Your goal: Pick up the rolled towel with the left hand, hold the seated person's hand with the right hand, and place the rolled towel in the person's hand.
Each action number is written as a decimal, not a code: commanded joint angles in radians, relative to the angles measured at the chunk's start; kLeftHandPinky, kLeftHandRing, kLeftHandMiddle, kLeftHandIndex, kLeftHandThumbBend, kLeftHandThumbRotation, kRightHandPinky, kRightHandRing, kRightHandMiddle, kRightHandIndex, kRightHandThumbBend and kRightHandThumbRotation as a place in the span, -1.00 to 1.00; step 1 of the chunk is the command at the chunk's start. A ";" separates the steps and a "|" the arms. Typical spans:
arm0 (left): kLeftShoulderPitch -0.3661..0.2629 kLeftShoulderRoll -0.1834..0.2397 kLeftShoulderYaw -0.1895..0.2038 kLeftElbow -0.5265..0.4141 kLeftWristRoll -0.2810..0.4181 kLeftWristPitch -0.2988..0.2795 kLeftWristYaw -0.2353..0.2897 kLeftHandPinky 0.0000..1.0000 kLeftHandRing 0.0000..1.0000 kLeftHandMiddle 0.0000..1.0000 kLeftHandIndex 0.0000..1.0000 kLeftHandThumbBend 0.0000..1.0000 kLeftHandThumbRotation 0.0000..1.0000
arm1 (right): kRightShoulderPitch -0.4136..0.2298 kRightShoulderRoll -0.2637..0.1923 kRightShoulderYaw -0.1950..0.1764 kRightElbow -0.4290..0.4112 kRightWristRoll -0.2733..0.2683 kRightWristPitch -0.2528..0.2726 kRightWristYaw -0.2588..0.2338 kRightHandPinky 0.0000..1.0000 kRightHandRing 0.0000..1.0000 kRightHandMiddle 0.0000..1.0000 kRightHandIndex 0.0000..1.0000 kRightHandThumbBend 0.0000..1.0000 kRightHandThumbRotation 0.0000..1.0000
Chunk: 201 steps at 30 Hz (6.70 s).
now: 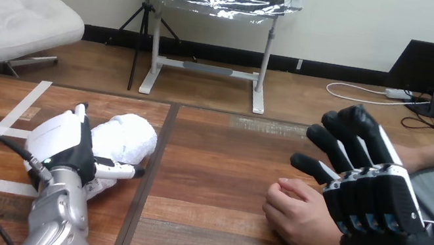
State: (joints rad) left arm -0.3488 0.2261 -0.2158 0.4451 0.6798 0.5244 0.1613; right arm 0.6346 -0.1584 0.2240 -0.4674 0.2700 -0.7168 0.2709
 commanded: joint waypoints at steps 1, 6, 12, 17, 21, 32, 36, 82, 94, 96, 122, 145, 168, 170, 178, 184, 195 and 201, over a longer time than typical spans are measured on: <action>-0.099 0.005 -0.018 0.019 0.001 0.008 -0.016 1.00 1.00 1.00 0.98 0.99 -0.10 | -0.049 0.005 -0.010 -0.026 0.016 -0.019 0.006 0.59 0.78 0.80 0.80 0.99 1.00; -0.126 0.003 -0.032 0.042 0.005 0.034 -0.033 0.94 0.98 0.99 0.95 0.98 -0.10 | -0.048 0.006 -0.013 -0.032 0.014 -0.014 0.006 0.59 0.77 0.80 0.80 0.99 1.00; -0.153 0.000 -0.049 0.048 0.013 0.082 -0.067 0.78 0.89 0.92 0.87 0.94 -0.18 | -0.052 0.007 -0.018 -0.027 0.012 -0.022 0.008 0.58 0.77 0.80 0.79 0.99 1.00; -0.183 0.000 -0.075 0.067 0.025 0.136 -0.109 0.54 0.75 0.79 0.78 0.90 -0.27 | -0.055 0.011 -0.021 -0.027 0.009 -0.025 0.007 0.58 0.77 0.79 0.79 0.99 1.00; -0.211 0.006 -0.113 0.090 0.048 0.183 -0.148 0.18 0.49 0.60 0.64 0.89 -0.29 | -0.056 0.013 -0.023 -0.028 0.007 -0.025 0.005 0.56 0.76 0.78 0.79 0.99 1.00; -0.280 0.007 -0.184 0.159 0.082 0.276 -0.234 -0.26 0.15 0.37 0.45 0.87 -0.34 | -0.059 0.017 -0.022 -0.032 0.007 -0.027 0.001 0.54 0.76 0.78 0.78 0.97 1.00; -0.300 0.008 -0.204 0.188 0.089 0.288 -0.258 -0.28 0.14 0.36 0.44 0.86 -0.36 | -0.059 0.014 -0.021 -0.035 0.011 -0.025 0.002 0.54 0.76 0.78 0.79 0.99 1.00; -0.119 0.019 -0.097 -0.105 0.005 0.163 -0.079 -0.88 -0.72 -0.50 -0.10 0.46 -1.00 | -0.050 0.007 -0.022 -0.044 0.017 -0.009 -0.002 0.51 0.75 0.77 0.77 1.00 1.00; 0.020 -0.010 0.000 -0.381 -0.046 0.078 -0.012 -0.83 -0.67 -0.46 -0.18 0.51 -1.00 | -0.065 0.010 -0.046 -0.025 -0.011 0.009 -0.014 0.52 0.76 0.78 0.78 1.00 1.00; 0.034 -0.016 0.010 -0.408 -0.052 0.066 -0.004 -0.81 -0.65 -0.45 -0.17 0.51 -1.00 | -0.066 0.011 -0.054 -0.024 -0.024 0.016 -0.020 0.54 0.77 0.78 0.78 1.00 1.00; 0.273 -0.074 0.132 -0.701 -0.292 -0.367 0.061 -0.48 -0.33 -0.22 -0.15 0.33 -1.00 | -0.210 -0.103 -0.337 0.080 -0.260 0.118 -0.092 0.67 0.78 0.78 0.79 0.67 0.91; 0.361 -0.121 0.147 -0.764 -0.424 -0.602 0.039 -0.50 -0.36 -0.25 -0.19 0.25 -1.00 | -0.352 -0.288 -0.507 0.210 -0.314 0.190 -0.072 0.64 0.74 0.78 0.76 0.67 0.38; 0.376 -0.190 0.143 -0.789 -0.522 -0.766 -0.001 -0.54 -0.41 -0.29 -0.24 0.08 -1.00 | -0.426 -0.449 -0.571 0.229 -0.383 0.383 -0.009 0.43 0.71 0.79 0.76 0.92 0.12; 0.376 -0.195 0.142 -0.792 -0.537 -0.776 -0.008 -0.54 -0.42 -0.30 -0.24 0.06 -1.00 | -0.435 -0.467 -0.572 0.234 -0.381 0.400 0.008 0.44 0.72 0.80 0.77 0.95 0.08; 0.371 -0.207 0.143 -0.792 -0.560 -0.804 -0.029 -0.57 -0.45 -0.33 -0.26 -0.01 -1.00 | -0.470 -0.520 -0.565 0.262 -0.403 0.431 0.043 0.45 0.76 0.84 0.79 1.00 -0.19; 0.368 -0.214 0.143 -0.797 -0.569 -0.807 -0.038 -0.60 -0.47 -0.35 -0.27 -0.03 -1.00 | -0.498 -0.558 -0.549 0.294 -0.461 0.434 0.057 0.44 0.76 0.84 0.80 1.00 -0.27; 0.364 -0.232 0.146 -0.794 -0.597 -0.816 -0.057 -0.63 -0.50 -0.38 -0.29 -0.04 -1.00 | -0.565 -0.608 -0.503 0.404 -0.534 0.359 0.067 0.47 0.73 0.77 0.78 1.00 -0.41; 0.362 -0.237 0.146 -0.794 -0.603 -0.819 -0.062 -0.63 -0.51 -0.38 -0.30 -0.03 -1.00 | -0.603 -0.633 -0.470 0.461 -0.573 0.330 0.069 0.57 0.72 0.75 0.75 1.00 -0.45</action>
State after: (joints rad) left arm 0.0763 0.0031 -0.0757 -0.3164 0.0921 -0.2619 0.1033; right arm 0.1212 -0.7484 -0.2768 -0.0438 -0.2788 -0.3502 0.3393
